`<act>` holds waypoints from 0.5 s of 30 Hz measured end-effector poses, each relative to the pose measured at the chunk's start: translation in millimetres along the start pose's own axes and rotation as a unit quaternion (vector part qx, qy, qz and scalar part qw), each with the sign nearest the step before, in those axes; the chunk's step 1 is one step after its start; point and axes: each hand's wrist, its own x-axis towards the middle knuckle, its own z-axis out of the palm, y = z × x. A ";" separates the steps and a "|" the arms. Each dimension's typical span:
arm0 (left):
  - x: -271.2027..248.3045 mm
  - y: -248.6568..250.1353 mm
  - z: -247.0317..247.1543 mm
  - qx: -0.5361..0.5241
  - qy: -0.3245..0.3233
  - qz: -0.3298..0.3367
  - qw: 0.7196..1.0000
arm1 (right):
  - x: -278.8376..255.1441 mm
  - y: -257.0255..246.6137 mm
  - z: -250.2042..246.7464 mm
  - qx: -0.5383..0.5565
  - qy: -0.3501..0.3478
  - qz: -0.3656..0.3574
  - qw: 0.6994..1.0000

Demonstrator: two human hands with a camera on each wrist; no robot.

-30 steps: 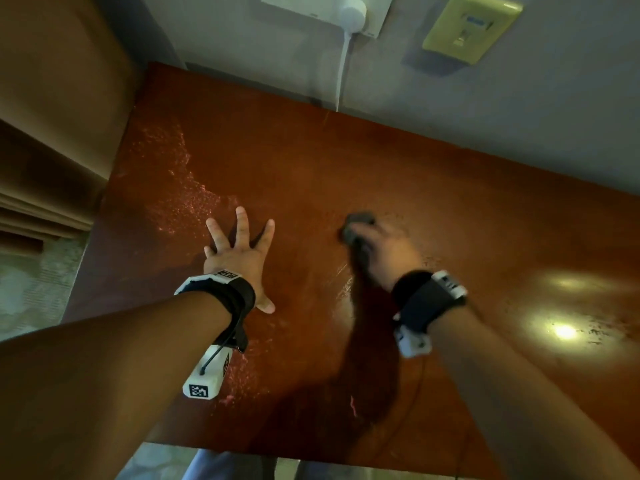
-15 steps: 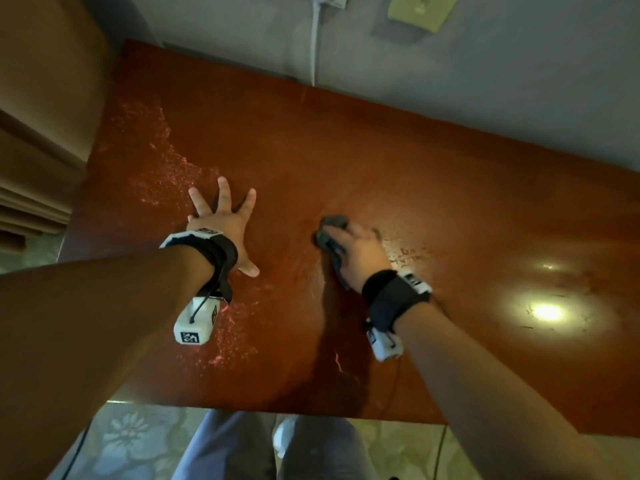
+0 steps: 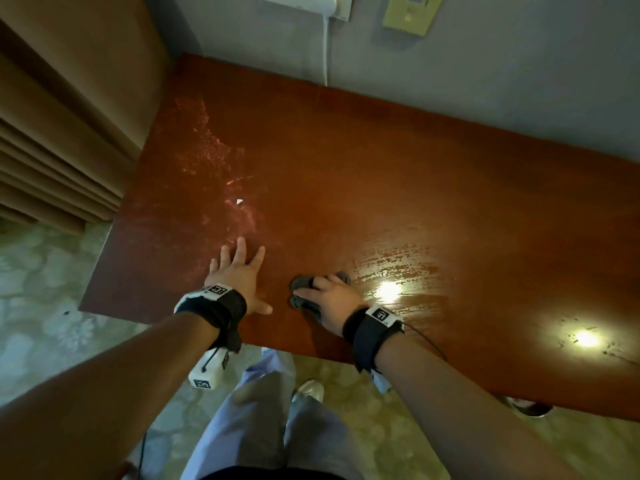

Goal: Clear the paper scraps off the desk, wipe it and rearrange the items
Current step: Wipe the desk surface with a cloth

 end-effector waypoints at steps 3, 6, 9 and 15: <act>0.5 -2.9 10.1 0.020 0.009 -0.004 1.000 | 0.7 16.1 -11.8 0.002 0.030 0.019 0.999; 3.7 -3.8 13.3 0.031 0.024 -0.005 0.999 | -1.3 53.5 -37.1 0.026 0.086 0.096 0.991; 4.8 -5.6 14.5 0.039 0.026 -0.005 0.999 | -1.2 85.7 -53.3 0.060 0.112 0.160 0.979; 5.1 -7.0 15.7 0.032 0.033 -0.003 0.999 | -12.0 65.6 -29.5 0.076 0.140 0.151 0.976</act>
